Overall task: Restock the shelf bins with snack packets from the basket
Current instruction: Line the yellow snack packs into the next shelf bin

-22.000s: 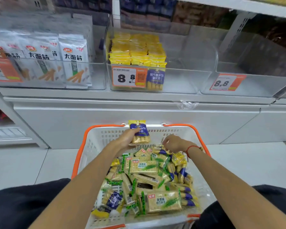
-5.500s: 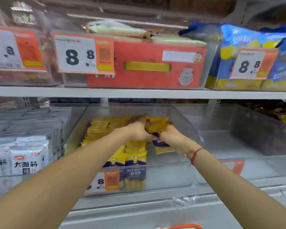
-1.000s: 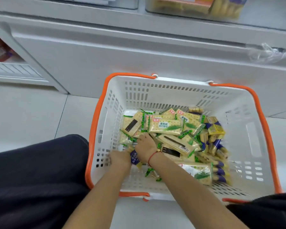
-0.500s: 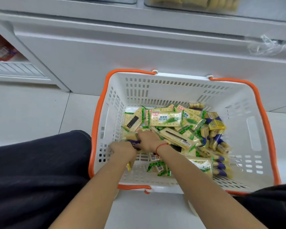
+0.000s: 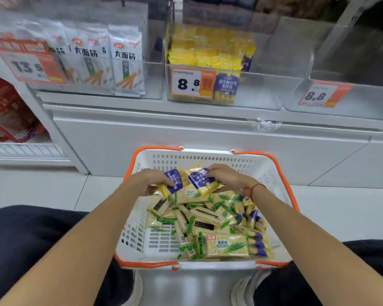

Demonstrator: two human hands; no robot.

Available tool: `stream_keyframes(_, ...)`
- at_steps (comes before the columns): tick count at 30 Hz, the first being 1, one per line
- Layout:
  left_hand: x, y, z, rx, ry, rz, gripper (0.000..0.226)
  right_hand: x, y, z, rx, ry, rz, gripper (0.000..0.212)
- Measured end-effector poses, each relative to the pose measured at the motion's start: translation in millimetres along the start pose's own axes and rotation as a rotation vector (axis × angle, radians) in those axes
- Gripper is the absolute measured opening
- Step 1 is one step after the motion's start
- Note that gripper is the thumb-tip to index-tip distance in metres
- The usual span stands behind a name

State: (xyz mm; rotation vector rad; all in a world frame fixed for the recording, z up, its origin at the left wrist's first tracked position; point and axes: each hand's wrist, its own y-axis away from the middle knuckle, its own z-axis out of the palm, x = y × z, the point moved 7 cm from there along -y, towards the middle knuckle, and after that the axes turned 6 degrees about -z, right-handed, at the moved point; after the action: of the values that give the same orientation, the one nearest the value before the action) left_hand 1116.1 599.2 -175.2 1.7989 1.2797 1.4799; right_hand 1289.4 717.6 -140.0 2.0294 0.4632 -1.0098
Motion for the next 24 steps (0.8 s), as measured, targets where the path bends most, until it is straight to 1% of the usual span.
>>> stream_keyframes(2,43,24,-8,-0.023,0.011,0.103,0.016,-26,24,-29,0.006,-0.040,-0.030,0.012)
stream_keyframes(5,99,67,-14,-0.039,-0.089,0.225,0.013,-61,55,-67,0.033,-0.082,-0.110,0.003)
stream_keyframes(7,124,93,-15,-0.041,-0.146,0.278,0.011,-79,71,-84,0.063,-0.060,-0.141,0.008)
stream_keyframes(9,139,109,-17,-0.040,-0.124,0.321,0.011,-92,85,-98,0.108,-0.046,-0.184,0.009)
stream_keyframes(12,146,116,-22,-0.052,0.069,0.393,0.014,-101,101,-116,0.201,-0.119,-0.248,0.015)
stream_keyframes(15,147,120,-22,-0.137,0.275,0.457,0.014,-111,103,-124,0.192,-0.162,-0.309,0.019)
stream_keyframes(17,147,123,-22,-0.169,0.366,0.480,0.012,-118,100,-129,0.222,-0.276,-0.349,0.029)
stream_keyframes(19,149,123,-24,-0.196,0.479,0.506,0.018,-124,97,-131,0.256,-0.408,-0.398,0.039)
stream_keyframes(21,152,125,-24,-0.231,0.592,0.516,0.028,-130,96,-127,0.284,-0.452,-0.436,0.034)
stream_keyframes(22,154,126,-23,-0.246,0.636,0.514,0.029,-133,95,-123,0.294,-0.460,-0.445,0.030)
stream_keyframes(24,157,130,-15,-0.293,0.668,0.491,0.023,-139,92,-115,0.297,-0.469,-0.452,0.027)
